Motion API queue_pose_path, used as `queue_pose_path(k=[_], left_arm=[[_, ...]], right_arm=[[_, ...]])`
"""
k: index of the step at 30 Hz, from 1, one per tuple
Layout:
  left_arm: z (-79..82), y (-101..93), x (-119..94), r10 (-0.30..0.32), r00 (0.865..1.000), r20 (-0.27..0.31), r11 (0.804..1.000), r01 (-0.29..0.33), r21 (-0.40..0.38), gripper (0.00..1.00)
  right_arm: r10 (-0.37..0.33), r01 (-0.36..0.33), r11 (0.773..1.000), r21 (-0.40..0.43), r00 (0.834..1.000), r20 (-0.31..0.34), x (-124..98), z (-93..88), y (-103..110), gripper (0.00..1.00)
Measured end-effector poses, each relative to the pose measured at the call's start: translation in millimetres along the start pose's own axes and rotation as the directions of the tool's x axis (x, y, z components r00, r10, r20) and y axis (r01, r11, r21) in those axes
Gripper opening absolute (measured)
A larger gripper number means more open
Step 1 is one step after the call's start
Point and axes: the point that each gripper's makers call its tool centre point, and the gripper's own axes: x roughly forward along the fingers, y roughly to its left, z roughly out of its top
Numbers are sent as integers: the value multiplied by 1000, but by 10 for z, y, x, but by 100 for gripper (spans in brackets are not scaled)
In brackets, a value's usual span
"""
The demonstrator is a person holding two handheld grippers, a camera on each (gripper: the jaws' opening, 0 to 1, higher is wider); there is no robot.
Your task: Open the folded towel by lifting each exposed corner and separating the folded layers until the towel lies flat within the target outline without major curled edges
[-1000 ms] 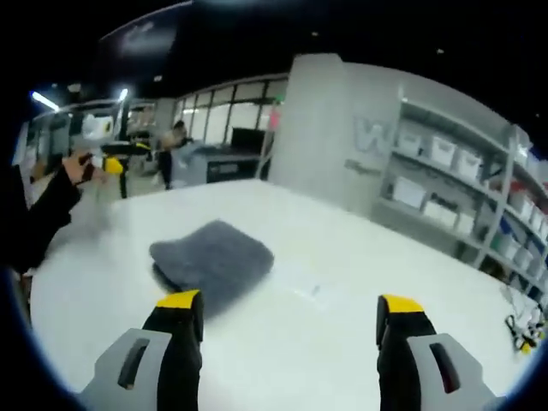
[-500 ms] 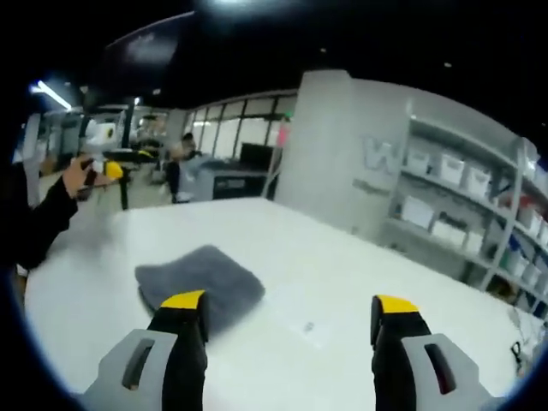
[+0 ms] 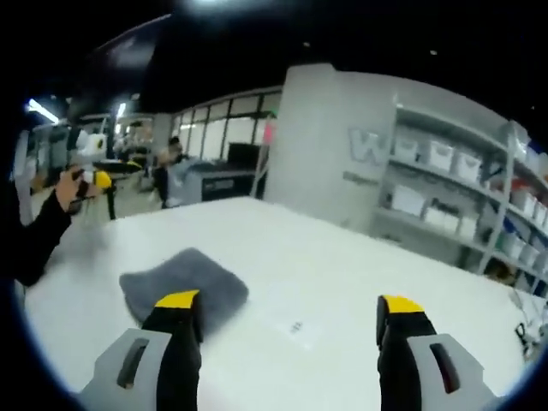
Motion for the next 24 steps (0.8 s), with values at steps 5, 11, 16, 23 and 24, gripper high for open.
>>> queue_pose_path(k=[5, 11, 16, 23, 24], left_arm=[[-56, -47, 42, -22, 1000, -19, 1000, 22, -10, 99], [-11, -13, 138, -19, 1000, -5, 1000, 19, -16, 99], [68, 96, 310, 28, 999, 38, 998, -26, -51, 100], [-63, 126, 335, 9, 1000, 20, 994, -7, -112, 100], [-75, 123, 332, 7, 1000, 15, 994, -5, -114, 100]], right_arm=[[11, -11, 999, -37, 1000, -11, 68, 11, 44, 86], [35, -35, 998, -43, 999, -14, 128, 52, -4, 84], [7, -7, 1000, -8, 1000, 30, 136, 185, -95, 86], [-34, 34, 998, -61, 999, 9, 213, 121, -120, 87], [-34, 34, 998, -60, 999, 7, 217, 117, -118, 87]])
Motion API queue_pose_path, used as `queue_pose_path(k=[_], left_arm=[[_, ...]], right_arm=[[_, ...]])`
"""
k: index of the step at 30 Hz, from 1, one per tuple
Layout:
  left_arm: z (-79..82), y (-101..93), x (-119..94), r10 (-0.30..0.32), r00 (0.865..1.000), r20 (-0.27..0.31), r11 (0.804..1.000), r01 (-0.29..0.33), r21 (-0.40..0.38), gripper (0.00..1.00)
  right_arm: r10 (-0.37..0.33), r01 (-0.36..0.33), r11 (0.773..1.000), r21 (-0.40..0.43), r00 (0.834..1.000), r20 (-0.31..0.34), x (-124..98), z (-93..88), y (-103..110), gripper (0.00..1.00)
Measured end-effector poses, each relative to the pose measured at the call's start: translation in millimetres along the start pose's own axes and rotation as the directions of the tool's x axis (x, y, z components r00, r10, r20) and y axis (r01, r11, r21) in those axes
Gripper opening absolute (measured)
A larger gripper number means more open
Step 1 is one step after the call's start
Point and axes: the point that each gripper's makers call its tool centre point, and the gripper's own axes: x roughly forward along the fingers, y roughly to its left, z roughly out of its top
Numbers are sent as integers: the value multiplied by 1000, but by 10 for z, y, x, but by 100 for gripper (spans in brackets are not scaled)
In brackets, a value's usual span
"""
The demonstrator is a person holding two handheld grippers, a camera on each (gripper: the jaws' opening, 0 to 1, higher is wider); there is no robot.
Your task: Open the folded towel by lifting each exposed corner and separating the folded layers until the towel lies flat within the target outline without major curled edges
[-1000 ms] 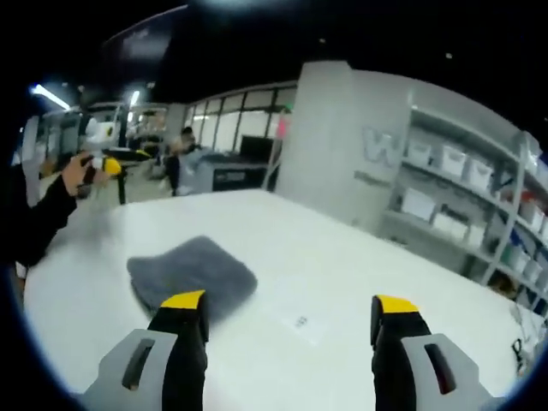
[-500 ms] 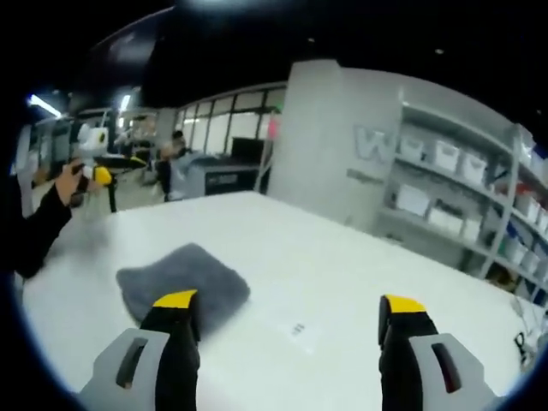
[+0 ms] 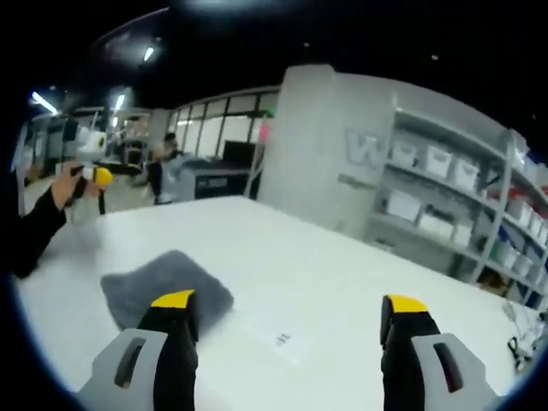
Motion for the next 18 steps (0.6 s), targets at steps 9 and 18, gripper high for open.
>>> queue_pose_path(k=[9, 18], left_arm=[[-416, -132, 96, -170, 983, -67, 958, 149, -244, 100], [-779, -384, 165, -263, 959, -104, 911, 212, -353, 98]], right_arm=[[126, -120, 982, 148, 992, -29, 223, -247, 230, 85], [309, -287, 882, 374, 951, 2, 329, -366, 584, 80]])
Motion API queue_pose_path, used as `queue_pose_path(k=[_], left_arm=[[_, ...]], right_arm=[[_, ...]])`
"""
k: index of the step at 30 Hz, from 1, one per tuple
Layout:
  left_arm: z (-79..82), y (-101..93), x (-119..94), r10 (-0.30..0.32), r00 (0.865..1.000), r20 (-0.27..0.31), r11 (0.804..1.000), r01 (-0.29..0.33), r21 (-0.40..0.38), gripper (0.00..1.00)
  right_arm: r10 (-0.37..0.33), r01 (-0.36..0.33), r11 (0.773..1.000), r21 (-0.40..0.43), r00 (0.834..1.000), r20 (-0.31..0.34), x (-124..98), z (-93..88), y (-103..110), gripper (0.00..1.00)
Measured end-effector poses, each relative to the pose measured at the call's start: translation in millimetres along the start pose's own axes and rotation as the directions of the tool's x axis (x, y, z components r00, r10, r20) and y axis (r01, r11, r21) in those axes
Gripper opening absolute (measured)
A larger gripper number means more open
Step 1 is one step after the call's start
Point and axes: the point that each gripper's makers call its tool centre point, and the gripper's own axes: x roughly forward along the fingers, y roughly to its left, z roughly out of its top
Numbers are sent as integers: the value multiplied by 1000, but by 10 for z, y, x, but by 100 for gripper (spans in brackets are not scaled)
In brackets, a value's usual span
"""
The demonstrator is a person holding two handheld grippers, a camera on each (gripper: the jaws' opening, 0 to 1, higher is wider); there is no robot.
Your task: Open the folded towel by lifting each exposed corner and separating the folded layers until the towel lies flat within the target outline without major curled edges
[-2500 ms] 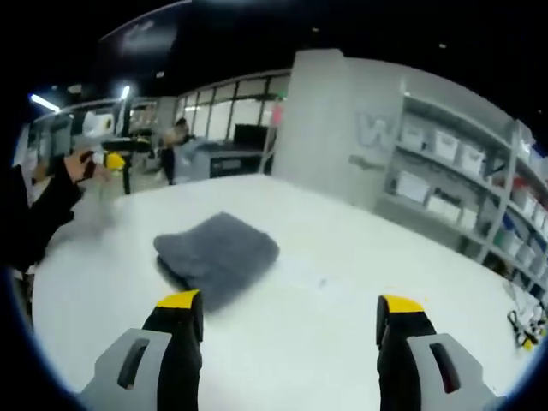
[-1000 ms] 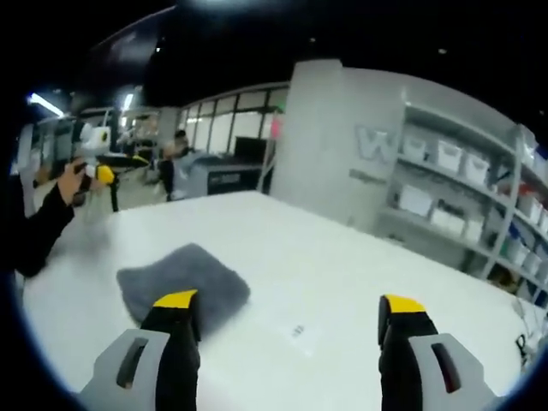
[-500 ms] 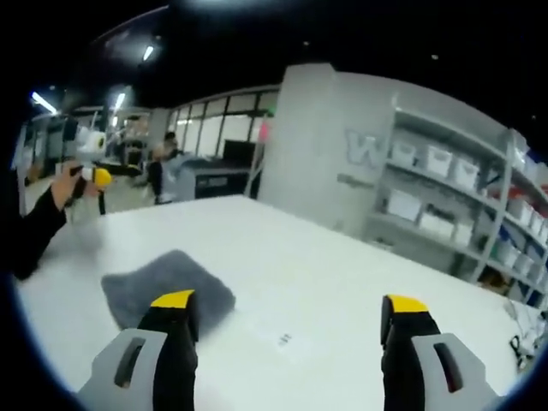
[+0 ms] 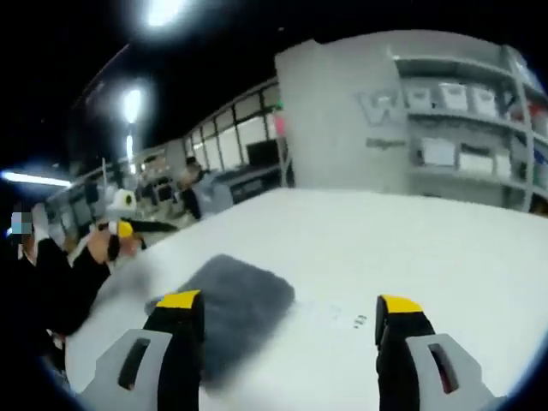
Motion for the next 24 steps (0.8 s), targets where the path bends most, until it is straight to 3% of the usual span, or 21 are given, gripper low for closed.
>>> queue_pose_path(k=[4, 7, 13, 18, 24], left_arm=[[-187, 72, 61, -7, 999, -36, 999, 5, -40, 96], [-301, 101, 99, -19, 999, -50, 996, 15, -83, 94], [-380, 119, 140, -7, 998, -64, 996, 1, -91, 91], [-478, 76, 205, -28, 996, -80, 994, 19, -109, 88], [-642, 36, 296, -48, 992, -115, 988, 30, -152, 85]], right_arm=[[56, -55, 998, 29, 998, -21, 41, -154, 110, 80], [53, -52, 998, 24, 998, -35, 68, -208, 112, 79], [69, -67, 997, 44, 997, -46, 91, -261, 174, 73], [118, -110, 986, 122, 991, -60, 183, -406, 259, 70], [130, -117, 984, 133, 987, -96, 265, -556, 344, 69]])
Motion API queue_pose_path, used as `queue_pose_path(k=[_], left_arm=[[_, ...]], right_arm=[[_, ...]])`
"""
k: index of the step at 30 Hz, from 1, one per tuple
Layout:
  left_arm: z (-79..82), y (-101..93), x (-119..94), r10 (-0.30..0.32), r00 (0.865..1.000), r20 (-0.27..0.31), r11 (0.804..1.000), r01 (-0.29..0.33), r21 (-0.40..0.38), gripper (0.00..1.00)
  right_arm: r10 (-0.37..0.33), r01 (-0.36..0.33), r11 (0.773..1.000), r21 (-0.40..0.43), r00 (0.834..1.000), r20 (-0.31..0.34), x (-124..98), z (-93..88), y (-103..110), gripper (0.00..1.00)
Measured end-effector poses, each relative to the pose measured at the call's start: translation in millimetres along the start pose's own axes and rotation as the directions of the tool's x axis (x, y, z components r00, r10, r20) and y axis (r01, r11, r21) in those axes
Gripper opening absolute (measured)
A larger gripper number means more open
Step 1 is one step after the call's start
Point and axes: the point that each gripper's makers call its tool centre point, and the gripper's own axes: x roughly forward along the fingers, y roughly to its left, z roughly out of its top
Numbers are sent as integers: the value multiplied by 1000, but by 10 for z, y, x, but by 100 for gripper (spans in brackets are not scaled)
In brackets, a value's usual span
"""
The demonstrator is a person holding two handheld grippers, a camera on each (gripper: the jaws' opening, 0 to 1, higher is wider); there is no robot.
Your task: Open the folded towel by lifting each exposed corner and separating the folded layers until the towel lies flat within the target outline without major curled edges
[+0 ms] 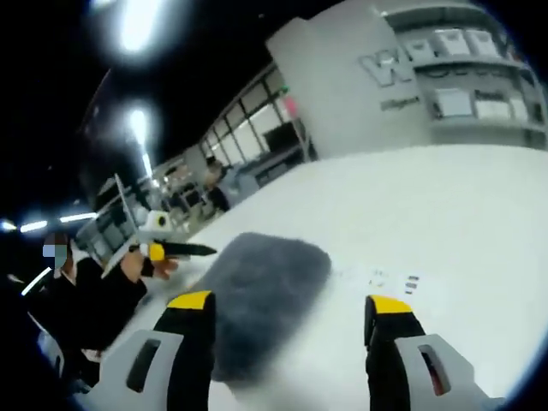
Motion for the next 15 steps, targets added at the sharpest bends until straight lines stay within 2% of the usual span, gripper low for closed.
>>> queue_pose_path(k=[4, 8, 11, 15], left_arm=[[-11, -107, 54, -62, 998, 12, 996, 62, -60, 85], [-103, -72, 137, -51, 999, -14, 997, 50, -66, 84], [-198, -48, 175, -46, 998, -42, 996, 42, -83, 75], [-236, -67, 199, -52, 997, -57, 996, 48, -79, 74]], right_arm=[[10, -10, 1000, 12, 1000, -22, 12, -74, 20, 67], [22, -20, 999, 41, 999, -41, 3, -154, 35, 64], [24, -22, 998, 50, 998, -53, -7, -199, 43, 64], [28, -25, 998, 54, 998, -60, -22, -224, 66, 63]])
